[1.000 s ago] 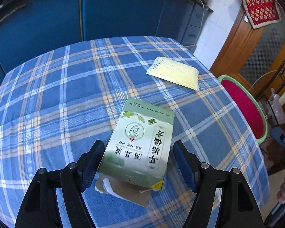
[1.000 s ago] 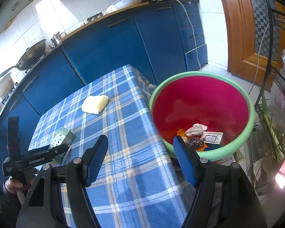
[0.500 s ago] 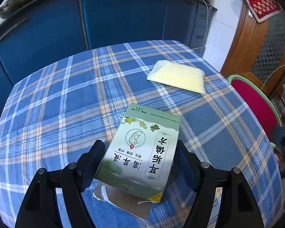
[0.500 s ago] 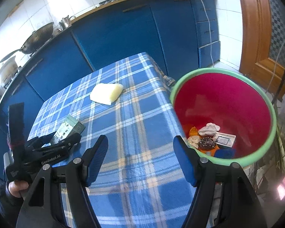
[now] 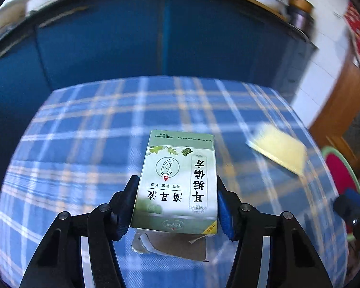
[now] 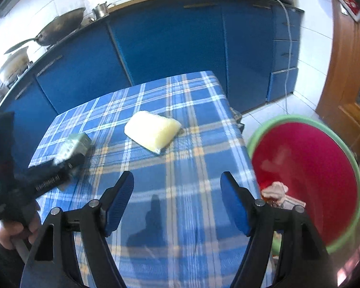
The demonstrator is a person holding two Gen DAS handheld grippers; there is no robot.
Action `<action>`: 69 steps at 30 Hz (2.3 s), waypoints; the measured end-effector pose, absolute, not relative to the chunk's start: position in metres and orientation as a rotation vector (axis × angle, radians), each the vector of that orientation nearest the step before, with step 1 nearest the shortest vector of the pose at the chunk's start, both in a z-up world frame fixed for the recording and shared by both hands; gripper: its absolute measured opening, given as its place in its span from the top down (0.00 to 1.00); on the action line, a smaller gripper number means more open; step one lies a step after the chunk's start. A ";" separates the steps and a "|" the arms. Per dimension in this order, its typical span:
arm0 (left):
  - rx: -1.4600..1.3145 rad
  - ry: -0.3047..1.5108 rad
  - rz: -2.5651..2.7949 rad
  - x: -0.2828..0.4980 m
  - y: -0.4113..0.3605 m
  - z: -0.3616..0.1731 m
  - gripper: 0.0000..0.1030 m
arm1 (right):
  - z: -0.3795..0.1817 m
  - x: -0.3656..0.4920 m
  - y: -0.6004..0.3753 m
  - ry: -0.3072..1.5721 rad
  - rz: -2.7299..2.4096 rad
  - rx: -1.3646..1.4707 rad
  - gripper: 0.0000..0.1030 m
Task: Collect trash
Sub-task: 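Grasp the yellow sponge with the right tool while the left tool holds the box, then carry the green box and yellow sponge with both tools over the red bucket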
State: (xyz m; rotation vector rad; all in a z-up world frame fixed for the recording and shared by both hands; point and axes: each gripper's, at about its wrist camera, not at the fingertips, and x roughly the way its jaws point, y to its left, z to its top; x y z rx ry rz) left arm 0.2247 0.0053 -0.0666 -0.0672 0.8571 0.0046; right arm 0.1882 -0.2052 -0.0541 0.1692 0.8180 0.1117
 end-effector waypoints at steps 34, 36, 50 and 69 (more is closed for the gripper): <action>-0.199 0.855 0.116 0.232 0.051 -0.084 0.41 | -0.081 0.268 -0.157 0.863 0.110 0.018 0.55; -0.197 0.853 0.108 0.233 0.050 -0.083 0.41 | -0.078 0.260 -0.158 0.849 0.109 0.012 0.63; -0.169 0.819 0.073 0.224 0.038 -0.074 0.41 | -0.049 0.201 -0.175 0.756 0.144 0.097 0.82; -0.110 0.737 -0.092 0.174 -0.034 -0.017 0.41 | -0.011 0.112 -0.247 0.595 0.077 0.267 0.84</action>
